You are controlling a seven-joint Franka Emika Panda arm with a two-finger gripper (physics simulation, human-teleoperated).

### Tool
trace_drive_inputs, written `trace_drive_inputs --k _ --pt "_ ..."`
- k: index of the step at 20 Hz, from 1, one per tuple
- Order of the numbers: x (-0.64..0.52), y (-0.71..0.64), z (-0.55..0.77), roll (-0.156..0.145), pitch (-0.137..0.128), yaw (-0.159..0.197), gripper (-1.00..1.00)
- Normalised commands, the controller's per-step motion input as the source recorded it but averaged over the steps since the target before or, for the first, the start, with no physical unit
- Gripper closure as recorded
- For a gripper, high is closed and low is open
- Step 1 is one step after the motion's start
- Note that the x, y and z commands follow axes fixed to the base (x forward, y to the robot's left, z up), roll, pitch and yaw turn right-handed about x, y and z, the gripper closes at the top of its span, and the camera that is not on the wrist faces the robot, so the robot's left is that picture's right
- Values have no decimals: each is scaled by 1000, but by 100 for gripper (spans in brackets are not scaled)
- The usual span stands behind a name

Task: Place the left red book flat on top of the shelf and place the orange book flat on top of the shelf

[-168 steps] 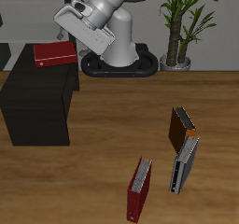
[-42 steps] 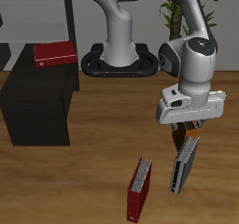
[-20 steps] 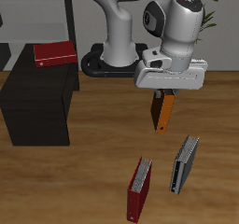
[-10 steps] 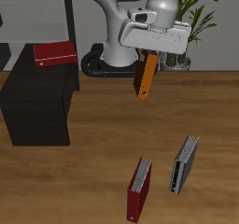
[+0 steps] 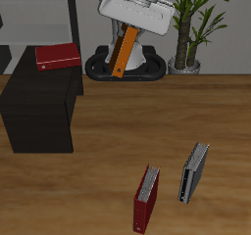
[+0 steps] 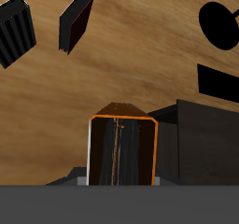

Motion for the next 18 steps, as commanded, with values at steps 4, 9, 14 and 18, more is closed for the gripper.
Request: trace_drive_inputs --k 4,9,14,18 --pt "-42 -733 372 -135 -25 -30 100" --pt "-66 -440 213 -81 -26 -13 100" --pt "-68 -602 380 -120 -53 7 100" --pt "-14 -478 181 -81 -28 19 100"
